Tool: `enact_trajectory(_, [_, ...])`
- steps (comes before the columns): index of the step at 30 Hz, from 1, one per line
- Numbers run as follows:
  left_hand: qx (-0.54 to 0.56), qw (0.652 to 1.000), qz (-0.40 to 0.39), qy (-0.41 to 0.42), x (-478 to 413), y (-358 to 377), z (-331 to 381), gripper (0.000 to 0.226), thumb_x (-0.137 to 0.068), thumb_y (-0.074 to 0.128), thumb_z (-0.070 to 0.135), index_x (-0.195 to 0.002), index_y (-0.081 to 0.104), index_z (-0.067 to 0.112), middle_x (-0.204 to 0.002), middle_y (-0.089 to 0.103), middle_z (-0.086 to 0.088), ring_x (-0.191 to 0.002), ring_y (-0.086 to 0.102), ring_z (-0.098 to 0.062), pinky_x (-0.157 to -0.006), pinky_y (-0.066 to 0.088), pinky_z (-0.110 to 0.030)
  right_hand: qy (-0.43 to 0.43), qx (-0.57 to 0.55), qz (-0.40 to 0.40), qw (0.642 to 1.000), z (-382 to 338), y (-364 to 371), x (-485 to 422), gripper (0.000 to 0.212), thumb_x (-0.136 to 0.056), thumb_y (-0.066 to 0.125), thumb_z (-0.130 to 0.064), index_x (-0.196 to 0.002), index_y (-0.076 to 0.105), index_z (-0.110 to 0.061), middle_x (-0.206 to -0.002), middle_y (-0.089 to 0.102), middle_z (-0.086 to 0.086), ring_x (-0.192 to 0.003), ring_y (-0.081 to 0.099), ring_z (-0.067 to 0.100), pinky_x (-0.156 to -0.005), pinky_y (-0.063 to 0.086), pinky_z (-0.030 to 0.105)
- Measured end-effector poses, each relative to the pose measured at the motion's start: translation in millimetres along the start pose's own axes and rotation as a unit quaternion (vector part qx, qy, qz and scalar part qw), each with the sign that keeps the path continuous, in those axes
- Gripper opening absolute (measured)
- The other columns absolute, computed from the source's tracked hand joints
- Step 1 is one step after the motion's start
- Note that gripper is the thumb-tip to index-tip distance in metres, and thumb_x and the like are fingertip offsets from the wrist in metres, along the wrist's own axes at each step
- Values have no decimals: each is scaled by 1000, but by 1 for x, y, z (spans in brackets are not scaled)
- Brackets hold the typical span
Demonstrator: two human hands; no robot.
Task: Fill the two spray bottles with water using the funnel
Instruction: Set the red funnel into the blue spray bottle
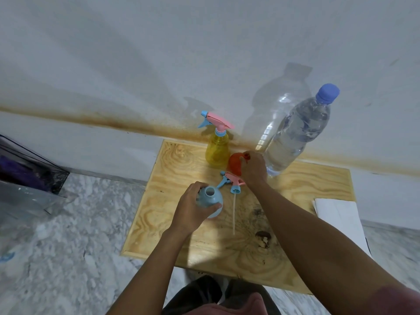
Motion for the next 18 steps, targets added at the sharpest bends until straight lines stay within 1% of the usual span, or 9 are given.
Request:
enact_trajectory(2, [-4, 1000, 1, 0, 0, 0, 0, 50, -65, 88, 34, -106, 59, 33, -105, 62, 16, -99, 58, -1, -83, 55, -31, -19, -6, 15, 1000, 2, -4, 5, 23, -99, 55, -16, -118, 66, -7, -123, 62, 14, -106, 60, 26, -84, 38, 27])
enact_trajectory(4, [-6, 1000, 1, 1, 0, -1, 0, 51, -65, 88, 35, -107, 59, 31, -105, 62, 16, -99, 58, -1, -83, 55, -30, -36, -13, 30, 999, 2, -10, 11, 23, -100, 55, -19, -118, 65, -8, -122, 62, 12, -104, 61, 25, -83, 39, 28])
enact_trajectory(8, [-2, 1000, -2, 6, 2, -1, -1, 53, -66, 87, 37, -110, 58, 31, -108, 62, 16, -102, 58, -3, -83, 53, -28, -58, -33, 76, 995, -1, -24, 28, 27, -101, 55, -27, -121, 65, -12, -117, 65, 7, -102, 63, 22, -85, 50, 33])
enact_trajectory(11, [2, 1000, 6, 1, 4, 0, 0, 54, -68, 87, 36, -113, 58, 30, -111, 62, 14, -102, 57, -5, -83, 49, -25, -59, -73, 106, 990, -5, -35, 47, 29, -101, 56, -30, -122, 65, -11, -113, 68, 6, -98, 64, 18, -85, 54, 34])
enact_trajectory(13, [-15, 1000, 10, -2, 5, 0, 2, 61, -67, 88, 38, -119, 58, 27, -117, 60, 12, -104, 57, -8, -83, 46, -22, -47, -126, 100, 986, -6, -43, 59, 29, -100, 58, -29, -120, 67, -11, -111, 70, 4, -97, 64, 16, -89, 55, 36])
enact_trajectory(15, [-38, 999, -5, -8, 4, -2, 5, 77, -65, 88, 46, -130, 53, 24, -125, 53, 13, -110, 53, -7, -88, 44, -22, -10, -201, 81, 976, -9, -50, 70, 25, -99, 60, -29, -116, 68, -14, -105, 72, 1, -96, 66, 16, -91, 56, 38])
enact_trajectory(17, [-57, 998, -34, -9, 3, -8, 11, 92, -63, 87, 53, -140, 46, 24, -129, 44, 15, -115, 46, -4, -93, 43, -23, 38, -291, 46, 955, -16, -59, 83, 14, -99, 60, -27, -108, 68, -20, -98, 72, -2, -91, 68, 15, -81, 58, 33])
enact_trajectory(18, [-57, 997, -46, -8, 3, -13, 17, 95, -63, 85, 56, -142, 43, 25, -131, 41, 16, -117, 44, -4, -95, 42, -24, 59, -334, 19, 941, -21, -63, 89, 10, -100, 59, -27, -103, 67, -22, -97, 72, -2, -89, 69, 14, -76, 58, 30])
Point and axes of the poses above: each hand's wrist, its own x-axis away from the middle knuckle, its own y-axis out of the palm, z = x × y, the point moved 1 cm from there along -x, towards the middle knuckle
